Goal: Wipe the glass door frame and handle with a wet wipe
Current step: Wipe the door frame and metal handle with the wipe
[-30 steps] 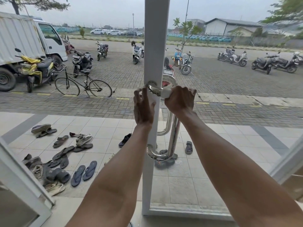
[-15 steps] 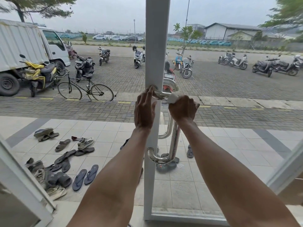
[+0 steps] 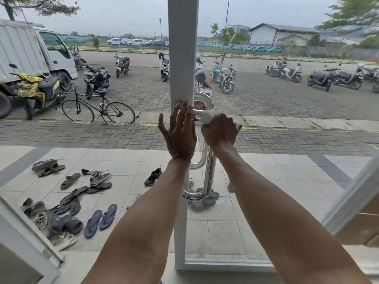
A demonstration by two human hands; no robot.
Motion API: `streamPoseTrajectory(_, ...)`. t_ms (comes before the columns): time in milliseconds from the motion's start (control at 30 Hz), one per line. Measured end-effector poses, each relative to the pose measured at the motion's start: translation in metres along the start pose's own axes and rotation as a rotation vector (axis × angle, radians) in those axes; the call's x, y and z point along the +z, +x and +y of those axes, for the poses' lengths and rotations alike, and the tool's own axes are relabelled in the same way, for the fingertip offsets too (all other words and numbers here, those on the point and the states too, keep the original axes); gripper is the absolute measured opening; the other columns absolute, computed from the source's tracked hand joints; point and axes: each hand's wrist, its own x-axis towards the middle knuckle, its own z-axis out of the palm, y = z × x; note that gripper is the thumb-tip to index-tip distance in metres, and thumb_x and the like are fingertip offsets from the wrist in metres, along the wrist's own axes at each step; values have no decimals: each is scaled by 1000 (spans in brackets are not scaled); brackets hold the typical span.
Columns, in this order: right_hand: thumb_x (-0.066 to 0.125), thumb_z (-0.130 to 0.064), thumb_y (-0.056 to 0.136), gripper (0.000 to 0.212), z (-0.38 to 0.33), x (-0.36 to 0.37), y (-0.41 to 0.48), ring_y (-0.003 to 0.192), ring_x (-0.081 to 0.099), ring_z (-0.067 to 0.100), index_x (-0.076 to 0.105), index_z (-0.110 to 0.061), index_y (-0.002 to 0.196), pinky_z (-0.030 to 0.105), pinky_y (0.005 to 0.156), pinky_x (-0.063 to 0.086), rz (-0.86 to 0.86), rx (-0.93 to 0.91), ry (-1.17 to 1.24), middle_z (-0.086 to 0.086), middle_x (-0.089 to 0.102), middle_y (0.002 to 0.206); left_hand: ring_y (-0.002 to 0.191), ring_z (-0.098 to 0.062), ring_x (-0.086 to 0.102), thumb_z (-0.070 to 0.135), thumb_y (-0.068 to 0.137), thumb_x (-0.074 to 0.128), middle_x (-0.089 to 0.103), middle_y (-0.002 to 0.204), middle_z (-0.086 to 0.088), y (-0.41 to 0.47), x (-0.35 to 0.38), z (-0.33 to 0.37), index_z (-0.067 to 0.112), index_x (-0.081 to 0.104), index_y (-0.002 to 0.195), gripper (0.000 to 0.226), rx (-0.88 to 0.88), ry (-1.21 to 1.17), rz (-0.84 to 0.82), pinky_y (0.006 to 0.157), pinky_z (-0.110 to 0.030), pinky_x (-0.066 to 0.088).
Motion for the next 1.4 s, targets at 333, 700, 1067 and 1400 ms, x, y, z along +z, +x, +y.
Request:
streamPoseTrajectory(333,59,-39,65,38,16,27,-33,77,69,31,71,-5,76,44,79,56,-76,465,444,10,73,75,130,-16,54,8,85,62,64,133,1,-1,-3,8,14,65,126,42,-37,-9,39,113,-54,23)
streamPoseTrajectory(700,59,-31,73,26,10,13,-16,78,68,35,70,-8,75,41,76,54,44,250,284,13,72,76,131,-17,54,3,79,56,63,134,0,0,-2,6,12,64,129,52,-25,1,27,113,-56,23)
streamPoseTrajectory(1067,59,-36,77,34,27,37,-46,72,67,36,69,-4,73,33,61,50,-58,424,420,16,70,73,131,-17,53,-2,74,59,62,134,0,0,-2,7,12,63,129,57,-35,-12,26,113,-56,25)
streamPoseTrajectory(1400,77,-49,72,49,24,25,-29,78,66,24,69,-7,96,25,64,42,2,240,412,9,72,86,133,-18,51,3,75,53,61,137,-1,-1,-3,10,12,60,132,58,-51,-14,-12,113,-53,24)
